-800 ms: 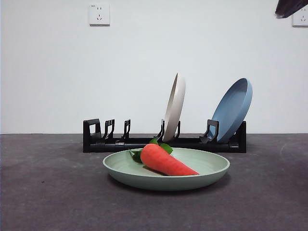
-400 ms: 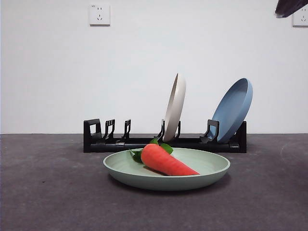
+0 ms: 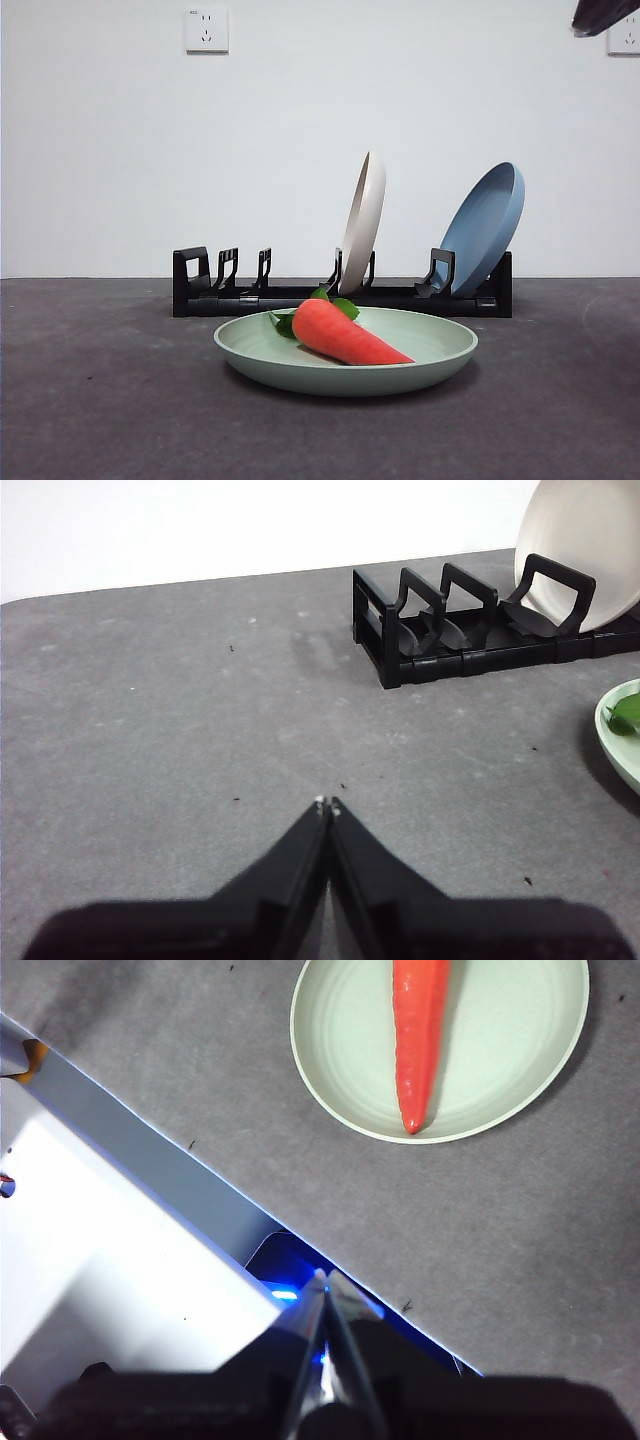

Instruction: Take the green plate from the plate rack,put the plate on the table,take the carrot from the table,put the carrot in the plate

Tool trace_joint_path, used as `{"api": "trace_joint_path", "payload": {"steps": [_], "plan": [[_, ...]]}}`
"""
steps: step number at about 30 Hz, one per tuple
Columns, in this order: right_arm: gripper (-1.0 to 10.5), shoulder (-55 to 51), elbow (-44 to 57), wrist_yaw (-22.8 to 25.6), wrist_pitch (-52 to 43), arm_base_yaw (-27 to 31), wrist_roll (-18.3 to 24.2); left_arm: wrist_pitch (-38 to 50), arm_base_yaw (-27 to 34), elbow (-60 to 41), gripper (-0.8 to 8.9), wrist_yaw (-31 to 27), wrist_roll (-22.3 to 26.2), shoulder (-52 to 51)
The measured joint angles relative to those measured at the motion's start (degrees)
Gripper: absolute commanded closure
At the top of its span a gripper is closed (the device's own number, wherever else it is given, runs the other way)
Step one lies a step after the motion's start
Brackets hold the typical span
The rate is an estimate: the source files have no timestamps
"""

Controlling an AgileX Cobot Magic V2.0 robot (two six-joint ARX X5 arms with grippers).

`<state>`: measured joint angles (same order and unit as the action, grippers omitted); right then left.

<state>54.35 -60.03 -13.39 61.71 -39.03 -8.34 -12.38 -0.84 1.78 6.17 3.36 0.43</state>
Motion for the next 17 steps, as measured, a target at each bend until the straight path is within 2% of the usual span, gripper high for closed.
{"api": "trace_joint_path", "payload": {"steps": [10, 14, 16, 17], "plan": [[9.5, 0.0, 0.0, 0.0, 0.0, 0.0, 0.0, 0.0, 0.0, 0.0, 8.14, 0.0, 0.0, 0.0], [9.5, -2.2, 0.2, 3.1, -2.9, 3.3, 4.5, 0.0, 0.0, 0.0, 8.14, 0.0, 0.0, 0.0], [9.5, -4.9, 1.0, 1.8, -8.7, 6.8, 7.4, 0.0, 0.0, 0.0, 8.14, 0.0, 0.0, 0.0], [9.5, -6.7, 2.1, -0.6, -12.9, 9.0, 8.7, 0.0, 0.0, 0.0, 8.14, 0.0, 0.0, 0.0]]}}
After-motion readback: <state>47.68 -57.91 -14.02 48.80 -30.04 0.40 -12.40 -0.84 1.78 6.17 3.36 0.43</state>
